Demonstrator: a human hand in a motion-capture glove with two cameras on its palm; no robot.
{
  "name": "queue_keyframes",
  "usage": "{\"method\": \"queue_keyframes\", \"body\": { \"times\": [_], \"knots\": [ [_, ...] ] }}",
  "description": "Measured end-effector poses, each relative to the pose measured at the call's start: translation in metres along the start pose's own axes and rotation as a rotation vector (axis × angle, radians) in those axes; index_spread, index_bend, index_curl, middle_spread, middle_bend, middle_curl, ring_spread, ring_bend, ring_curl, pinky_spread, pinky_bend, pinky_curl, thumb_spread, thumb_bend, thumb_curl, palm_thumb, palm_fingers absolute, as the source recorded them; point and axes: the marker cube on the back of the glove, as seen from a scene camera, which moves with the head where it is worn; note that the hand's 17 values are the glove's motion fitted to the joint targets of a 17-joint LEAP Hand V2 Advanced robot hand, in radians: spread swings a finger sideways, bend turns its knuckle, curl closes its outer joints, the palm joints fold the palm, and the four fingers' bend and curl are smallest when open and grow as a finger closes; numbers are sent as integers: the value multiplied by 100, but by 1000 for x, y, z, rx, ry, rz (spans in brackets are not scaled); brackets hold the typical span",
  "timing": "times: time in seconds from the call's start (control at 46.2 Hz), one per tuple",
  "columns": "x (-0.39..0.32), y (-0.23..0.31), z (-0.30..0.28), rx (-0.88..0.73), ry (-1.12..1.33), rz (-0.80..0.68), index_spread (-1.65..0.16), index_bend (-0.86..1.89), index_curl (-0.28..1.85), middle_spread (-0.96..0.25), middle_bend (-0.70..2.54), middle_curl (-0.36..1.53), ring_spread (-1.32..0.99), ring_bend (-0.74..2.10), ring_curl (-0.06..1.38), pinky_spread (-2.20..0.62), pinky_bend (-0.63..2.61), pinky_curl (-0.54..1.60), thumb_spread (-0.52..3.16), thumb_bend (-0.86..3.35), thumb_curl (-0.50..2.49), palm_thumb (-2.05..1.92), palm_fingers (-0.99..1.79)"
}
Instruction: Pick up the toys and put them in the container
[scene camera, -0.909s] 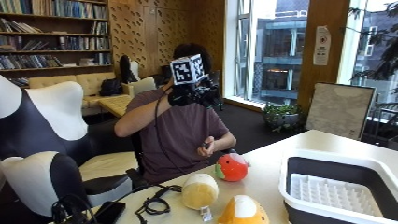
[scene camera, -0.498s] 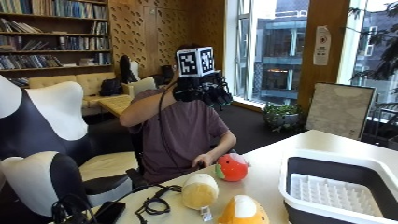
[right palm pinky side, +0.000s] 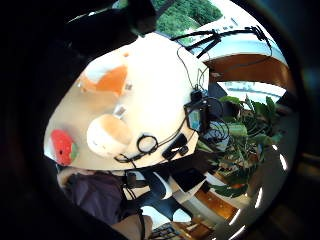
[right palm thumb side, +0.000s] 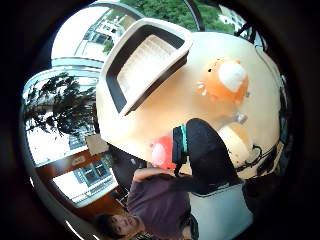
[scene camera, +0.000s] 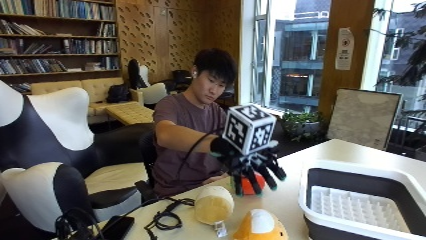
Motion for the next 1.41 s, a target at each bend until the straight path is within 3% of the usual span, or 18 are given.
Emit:
{"method": "queue_keyframes", "body": {
  "times": [0.216, 0.346, 0.519, 0.563, 0.671, 0.736, 1.017, 1.407],
  "knots": [
    [14, -66, 96, -229, 59, 118, -19, 5, 15, 3, 12, 21, 2, 39, 19, 5, 97, 38, 137, 10, 28, 7, -24],
    [18, -82, 123, -186, 141, 144, -22, 5, 14, 6, 8, 19, 5, 41, 20, 5, 110, 41, 130, 8, 29, 9, -22],
    [22, -85, 122, -79, 80, 137, -27, 35, 19, 0, 15, 17, -7, 71, 25, -12, 106, 37, 131, 18, 37, 35, 40],
    [22, -81, 117, -56, 55, 122, -28, 32, 18, -7, 31, 21, -16, 86, 29, -20, 105, 35, 126, 25, 42, 49, 75],
    [17, -64, 99, -40, 12, 84, -33, 42, 22, -19, 48, 28, -26, 98, 35, -29, 99, 35, 103, 27, 52, 64, 107],
    [11, -49, 80, -15, -12, 56, -36, 48, 26, -24, 59, 32, -30, 103, 40, -31, 96, 37, 92, 28, 56, 69, 112],
    [-21, 11, -47, 157, -19, -49, -44, 65, 39, -39, 82, 47, -39, 118, 51, -35, 102, 44, 57, 25, 70, 73, 105],
    [-118, 59, -181, 325, 91, -142, -50, 76, 59, -44, 95, 61, -42, 128, 60, -35, 113, 50, 35, 20, 83, 73, 91]
  ]
}}
